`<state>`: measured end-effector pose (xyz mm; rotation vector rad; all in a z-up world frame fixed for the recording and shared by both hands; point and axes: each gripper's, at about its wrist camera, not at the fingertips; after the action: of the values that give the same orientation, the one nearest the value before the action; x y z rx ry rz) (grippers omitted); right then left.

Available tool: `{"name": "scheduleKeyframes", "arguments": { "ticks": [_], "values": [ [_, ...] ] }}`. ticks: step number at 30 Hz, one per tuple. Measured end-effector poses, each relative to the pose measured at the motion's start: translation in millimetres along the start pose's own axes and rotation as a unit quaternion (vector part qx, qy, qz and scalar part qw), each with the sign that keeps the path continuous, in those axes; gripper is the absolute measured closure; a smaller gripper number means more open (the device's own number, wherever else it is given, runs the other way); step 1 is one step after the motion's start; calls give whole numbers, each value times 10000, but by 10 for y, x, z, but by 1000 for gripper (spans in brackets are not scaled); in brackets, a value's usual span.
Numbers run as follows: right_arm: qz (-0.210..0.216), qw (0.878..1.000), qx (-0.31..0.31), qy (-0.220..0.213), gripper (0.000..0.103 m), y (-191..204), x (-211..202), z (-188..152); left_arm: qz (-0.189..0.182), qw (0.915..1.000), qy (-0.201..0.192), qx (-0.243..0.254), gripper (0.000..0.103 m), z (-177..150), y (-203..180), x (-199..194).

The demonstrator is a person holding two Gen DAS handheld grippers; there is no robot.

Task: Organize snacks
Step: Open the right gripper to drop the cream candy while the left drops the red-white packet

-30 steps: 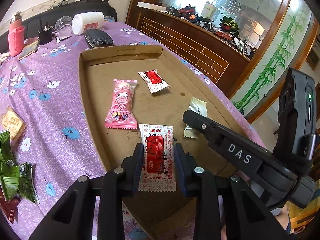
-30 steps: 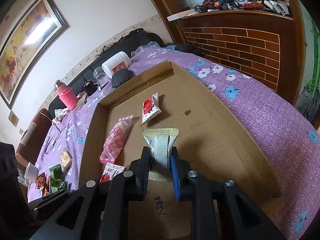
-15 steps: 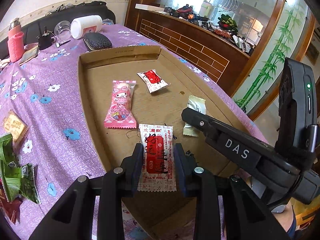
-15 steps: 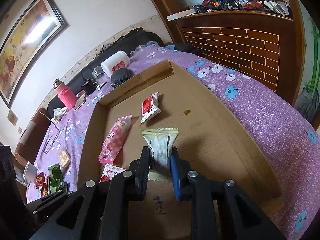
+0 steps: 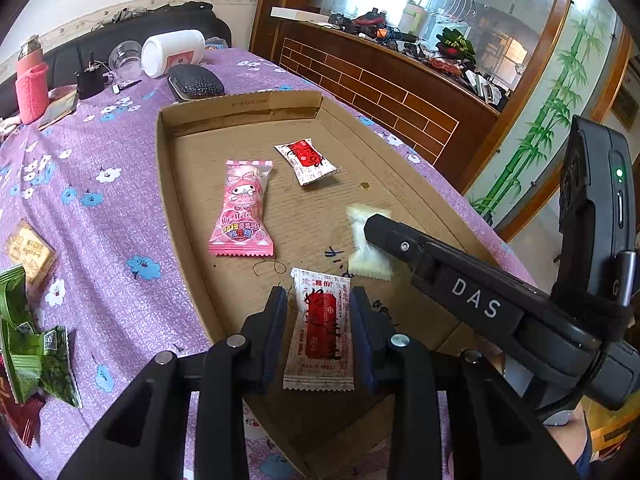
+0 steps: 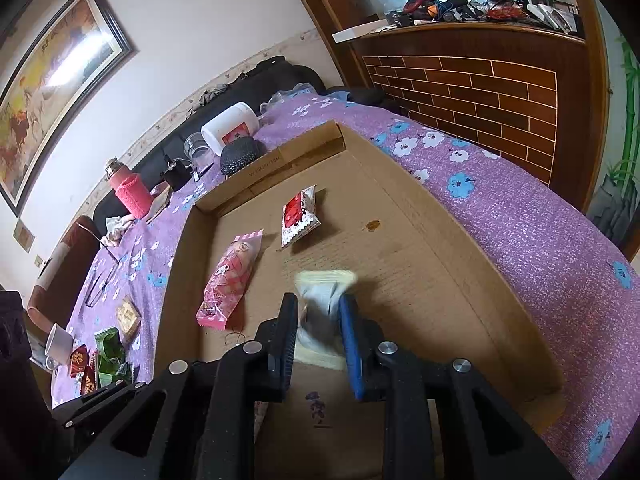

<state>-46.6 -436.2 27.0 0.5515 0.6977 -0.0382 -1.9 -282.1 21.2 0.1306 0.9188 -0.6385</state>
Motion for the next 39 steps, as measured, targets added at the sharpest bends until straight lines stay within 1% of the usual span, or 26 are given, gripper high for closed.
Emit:
{"name": "scheduleKeyframes", "arguments": {
  "ticks": [1, 5, 10, 16, 21, 26, 32, 36, 37, 39],
  "values": [
    [-1, 10000, -5, -9, 76, -1, -6, 1, 0, 10000, -2, 6, 71, 2, 1, 1],
    [18, 9999, 51, -108, 76, -15, -50, 8, -21, 10000, 14, -39, 71, 4, 23, -14],
    [66, 9997, 137, -200, 76, -46, -98, 14, -44, 9999, -63, -139, 71, 33, 68, -173],
    [67, 9997, 118, -204, 76, -34, -99, 16, 66, 9997, -172, -151, 71, 66, 130, -446],
    [79, 9997, 99, -202, 76, -23, -107, 15, 282, 9991, -288, -153, 71, 31, 285, -717],
    [90, 9997, 73, -199, 76, -12, -109, 15, 466, 9968, -454, -462, 68, -9, 658, -991],
    [99, 9997, 3, -233, 76, 20, -123, 14, 772, 9905, -574, -981, 68, -95, 1240, -1271],
    [72, 9995, -192, -254, 76, 104, -134, 4, 1044, 9827, -645, -1386, 67, -201, 1670, -1471],
    [61, 9993, -265, -274, 76, 141, -149, -2, 1133, 9791, -682, -1546, 65, -244, 1828, -1546],
    [87, 9990, -351, -278, 76, 218, -177, -12, 1276, 9742, -693, -1729, 61, -296, 2023, -1627]
  ]
}}
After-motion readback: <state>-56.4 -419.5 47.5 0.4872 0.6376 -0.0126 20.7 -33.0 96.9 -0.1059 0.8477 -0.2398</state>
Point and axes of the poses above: each gripper's, at about its wrist camera, not at the fingertips, and x roughly the way its jaws point, y to its left, z to its top, and after that the axes turned 6 degrees about z, right-handed
